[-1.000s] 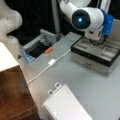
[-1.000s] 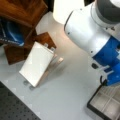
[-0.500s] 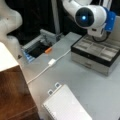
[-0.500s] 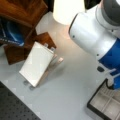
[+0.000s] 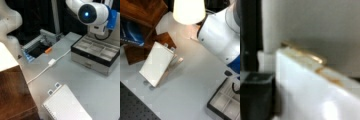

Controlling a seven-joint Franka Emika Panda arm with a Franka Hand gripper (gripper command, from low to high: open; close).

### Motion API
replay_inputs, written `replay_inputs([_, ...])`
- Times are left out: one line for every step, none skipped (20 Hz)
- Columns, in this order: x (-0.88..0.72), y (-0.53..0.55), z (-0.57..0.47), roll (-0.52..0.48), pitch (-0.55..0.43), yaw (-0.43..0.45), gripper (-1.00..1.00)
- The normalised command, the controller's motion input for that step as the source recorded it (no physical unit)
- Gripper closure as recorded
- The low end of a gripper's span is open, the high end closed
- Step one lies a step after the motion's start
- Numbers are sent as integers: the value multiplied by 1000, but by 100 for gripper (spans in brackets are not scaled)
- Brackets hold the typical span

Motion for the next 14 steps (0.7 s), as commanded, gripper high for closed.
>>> replay_inputs([275,184,-223,160,91,28,-100])
replay_inputs([253,195,-204,156,85,15,-100])
replay_inputs([238,185,-184,152,79,6,-100])
replay_inputs([215,173,-161,148,71,-5,-100])
replay_inputs([194,154,-142,152,60,-17,-100])
replay_inputs([182,98,-102,153,52,-26,-100])
replay_inputs([169,81,-84,150,39,-35,-100])
replay_inputs([163,54,-59,147,31,-40,-100])
replay_inputs([150,34,-47,155,23,-47,-100])
replay_inputs([130,28,-38,161,15,-54,-100])
replay_inputs([118,10,-26,166,8,-58,-100])
replay_inputs([99,3,-24,175,6,-60,-100])
replay_inputs([74,15,-18,199,12,-81,-100])
replay_inputs([59,23,-12,205,13,-87,-100])
